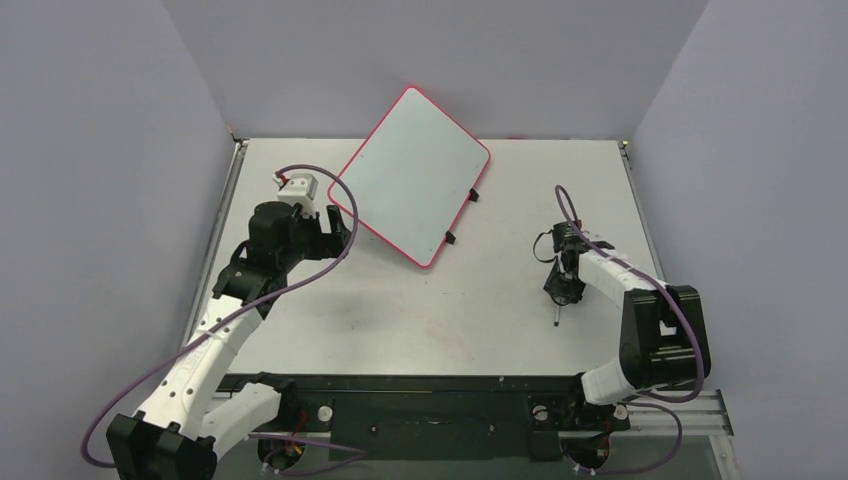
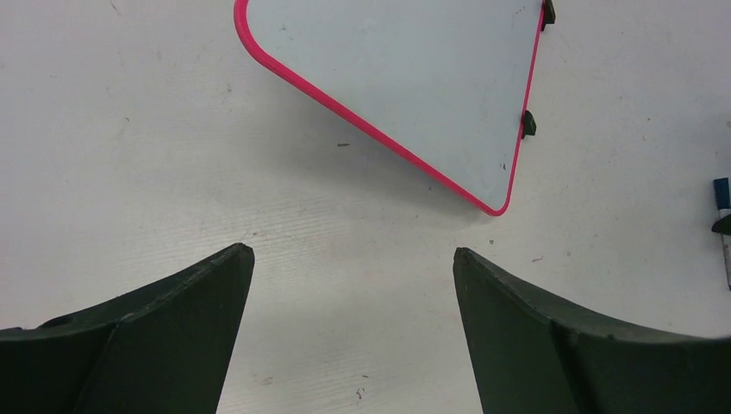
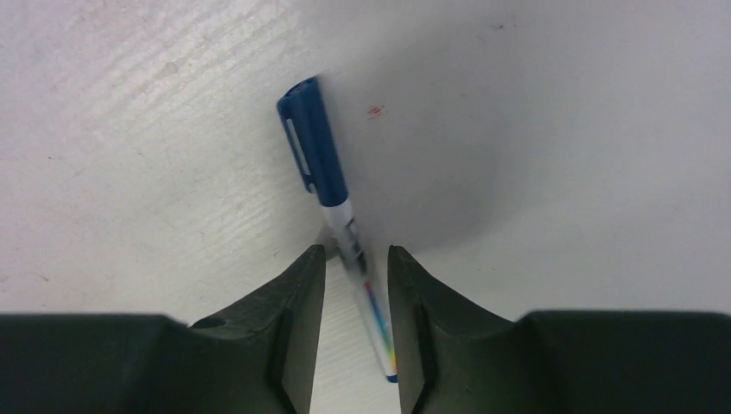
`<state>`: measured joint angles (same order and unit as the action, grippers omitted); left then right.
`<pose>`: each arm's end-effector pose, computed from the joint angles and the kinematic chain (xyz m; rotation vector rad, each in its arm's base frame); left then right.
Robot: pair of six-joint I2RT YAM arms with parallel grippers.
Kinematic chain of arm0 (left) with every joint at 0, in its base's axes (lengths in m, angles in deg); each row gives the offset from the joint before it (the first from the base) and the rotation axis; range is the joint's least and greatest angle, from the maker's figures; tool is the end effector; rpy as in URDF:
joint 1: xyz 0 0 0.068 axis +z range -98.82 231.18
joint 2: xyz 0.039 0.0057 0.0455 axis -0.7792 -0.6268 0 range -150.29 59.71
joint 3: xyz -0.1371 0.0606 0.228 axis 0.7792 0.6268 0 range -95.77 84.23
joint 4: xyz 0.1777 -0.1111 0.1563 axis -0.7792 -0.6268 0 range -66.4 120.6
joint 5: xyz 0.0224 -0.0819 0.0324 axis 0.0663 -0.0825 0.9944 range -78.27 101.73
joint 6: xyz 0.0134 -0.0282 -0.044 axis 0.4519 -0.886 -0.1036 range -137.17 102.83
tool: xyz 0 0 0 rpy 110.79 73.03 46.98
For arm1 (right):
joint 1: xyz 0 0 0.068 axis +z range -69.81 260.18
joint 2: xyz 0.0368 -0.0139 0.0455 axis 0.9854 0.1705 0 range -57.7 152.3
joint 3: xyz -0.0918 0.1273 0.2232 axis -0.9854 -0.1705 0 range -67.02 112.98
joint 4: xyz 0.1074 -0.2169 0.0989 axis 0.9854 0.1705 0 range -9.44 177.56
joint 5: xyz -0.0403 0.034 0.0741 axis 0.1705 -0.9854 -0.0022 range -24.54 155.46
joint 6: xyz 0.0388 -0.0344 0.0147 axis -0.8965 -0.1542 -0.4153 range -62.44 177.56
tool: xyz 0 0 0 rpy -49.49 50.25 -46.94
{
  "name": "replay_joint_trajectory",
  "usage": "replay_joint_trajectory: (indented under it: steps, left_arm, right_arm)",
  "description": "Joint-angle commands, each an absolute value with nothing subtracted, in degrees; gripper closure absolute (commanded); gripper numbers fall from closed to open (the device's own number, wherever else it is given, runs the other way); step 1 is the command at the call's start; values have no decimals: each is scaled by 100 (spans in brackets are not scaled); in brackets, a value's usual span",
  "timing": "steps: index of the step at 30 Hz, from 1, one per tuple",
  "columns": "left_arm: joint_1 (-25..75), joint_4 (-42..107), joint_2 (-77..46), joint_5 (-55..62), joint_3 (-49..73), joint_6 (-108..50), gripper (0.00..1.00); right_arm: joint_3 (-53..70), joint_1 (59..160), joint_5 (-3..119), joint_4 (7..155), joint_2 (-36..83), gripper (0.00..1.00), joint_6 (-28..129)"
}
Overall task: Write a sentence on the whiteboard
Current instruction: Open the whiteboard marker at the center of the board.
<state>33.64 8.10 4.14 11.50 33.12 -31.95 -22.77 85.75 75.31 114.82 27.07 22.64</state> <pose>0.2071 -0.0656 0.3224 0.0521 2.0593 -0.3557 0.2492 0.0182 0.1577 0.7490 2.7314 -0.0981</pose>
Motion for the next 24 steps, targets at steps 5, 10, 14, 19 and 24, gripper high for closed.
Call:
replay_joint_trajectory:
  steps: [5,10,14,19,24]
  left_arm:
    - [3352,1112,608,1196,3313,-3041,16]
    - [3352,1263,718,928,3392,-2993,17]
    - [3352,1397,697,409,3389,-3017,16]
    - [3352,1591,666,-856,3386,-3387,17]
    - [3351,1829,576,-1700,3106,-4115,17]
  right_arm:
    - [-2195,8757,7541,11175,2975,88,2391]
    - [-2200,8824,7448,11131,2883,100,2537]
    - [-2058,9112,7599,11286,2591,100,2642]
    - [-1690,9843,7626,11426,2082,100,2839]
    - [-1261,10578,7481,11459,1647,100,3154]
